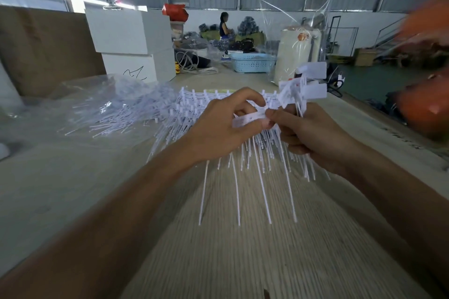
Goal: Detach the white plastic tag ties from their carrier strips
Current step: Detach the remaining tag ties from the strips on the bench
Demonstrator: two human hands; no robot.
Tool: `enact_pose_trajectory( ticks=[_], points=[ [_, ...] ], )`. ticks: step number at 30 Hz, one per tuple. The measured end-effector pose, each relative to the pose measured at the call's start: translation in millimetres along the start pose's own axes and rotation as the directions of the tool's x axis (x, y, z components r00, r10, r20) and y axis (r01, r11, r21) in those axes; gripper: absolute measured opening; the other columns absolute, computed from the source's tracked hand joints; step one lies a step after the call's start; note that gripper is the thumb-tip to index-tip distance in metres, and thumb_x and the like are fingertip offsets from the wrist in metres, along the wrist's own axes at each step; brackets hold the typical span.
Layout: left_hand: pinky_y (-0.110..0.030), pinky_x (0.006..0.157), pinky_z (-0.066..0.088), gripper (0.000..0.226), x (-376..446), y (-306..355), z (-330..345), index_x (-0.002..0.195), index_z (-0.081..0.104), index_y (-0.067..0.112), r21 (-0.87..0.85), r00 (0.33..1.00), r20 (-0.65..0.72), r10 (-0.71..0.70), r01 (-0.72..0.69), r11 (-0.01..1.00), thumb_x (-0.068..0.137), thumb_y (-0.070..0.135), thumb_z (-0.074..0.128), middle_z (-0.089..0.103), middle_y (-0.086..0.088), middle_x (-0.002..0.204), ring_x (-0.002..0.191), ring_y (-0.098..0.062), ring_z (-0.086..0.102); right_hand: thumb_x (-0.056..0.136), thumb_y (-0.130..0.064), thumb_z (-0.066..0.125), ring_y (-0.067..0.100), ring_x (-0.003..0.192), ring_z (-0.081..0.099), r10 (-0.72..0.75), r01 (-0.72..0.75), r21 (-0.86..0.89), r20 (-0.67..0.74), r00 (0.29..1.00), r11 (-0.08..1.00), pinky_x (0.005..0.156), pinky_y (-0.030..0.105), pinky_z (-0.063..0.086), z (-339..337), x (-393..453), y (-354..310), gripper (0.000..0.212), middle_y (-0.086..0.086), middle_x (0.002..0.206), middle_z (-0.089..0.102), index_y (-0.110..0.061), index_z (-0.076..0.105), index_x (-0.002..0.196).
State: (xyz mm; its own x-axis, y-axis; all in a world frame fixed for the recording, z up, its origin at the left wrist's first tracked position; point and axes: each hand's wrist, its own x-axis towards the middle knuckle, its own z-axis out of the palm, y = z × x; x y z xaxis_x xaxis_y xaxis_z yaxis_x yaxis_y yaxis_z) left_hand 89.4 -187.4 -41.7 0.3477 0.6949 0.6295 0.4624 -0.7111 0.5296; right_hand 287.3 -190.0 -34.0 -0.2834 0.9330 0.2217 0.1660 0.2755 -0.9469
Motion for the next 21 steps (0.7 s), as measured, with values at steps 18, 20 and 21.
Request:
enact_pose_trajectory(
  ticks=[18,20,21],
  points=[
    [-0.017,0.091,0.042,0.029,1.7,-8.6,-5.8,0.12,0.071,0.005,0.385,0.982,-0.011,0.19,-0.171,0.907,0.092,0.003,0.061,0.074,-0.009,0.112,0.102,-0.023,0.07,0.101,-0.04,0.054,-0.003,0.067,0.056,-0.257,0.229,-0.389,-0.022,0.966,0.892,0.068,0.025,0.042,-0.2,2.4,10.2,0.024,-0.015,0.078,0.068,-0.023,0.07,0.099],
    [-0.017,0.093,0.042,0.029,1.6,-7.9,-6.2,0.12,0.071,0.005,0.381,0.982,-0.017,0.188,-0.168,0.909,0.092,0.002,0.063,0.074,-0.01,0.113,0.103,-0.023,0.07,0.101,-0.04,0.054,-0.007,0.075,0.06,-0.295,0.26,-0.385,-0.034,0.955,0.886,0.072,0.023,0.043,-0.7,2.7,9.2,0.015,-0.027,0.081,0.067,-0.033,0.067,0.098],
    [-0.018,0.093,0.042,0.029,1.7,-7.6,-6.3,0.12,0.071,0.005,0.377,0.982,-0.019,0.189,-0.168,0.911,0.091,0.003,0.063,0.073,-0.01,0.113,0.104,-0.023,0.069,0.101,-0.041,0.054,-0.003,0.076,0.062,-0.306,0.266,-0.398,-0.039,0.951,0.878,0.073,0.027,0.046,-1.0,3.6,9.9,0.02,-0.022,0.083,0.069,-0.028,0.069,0.099]
  ],
)
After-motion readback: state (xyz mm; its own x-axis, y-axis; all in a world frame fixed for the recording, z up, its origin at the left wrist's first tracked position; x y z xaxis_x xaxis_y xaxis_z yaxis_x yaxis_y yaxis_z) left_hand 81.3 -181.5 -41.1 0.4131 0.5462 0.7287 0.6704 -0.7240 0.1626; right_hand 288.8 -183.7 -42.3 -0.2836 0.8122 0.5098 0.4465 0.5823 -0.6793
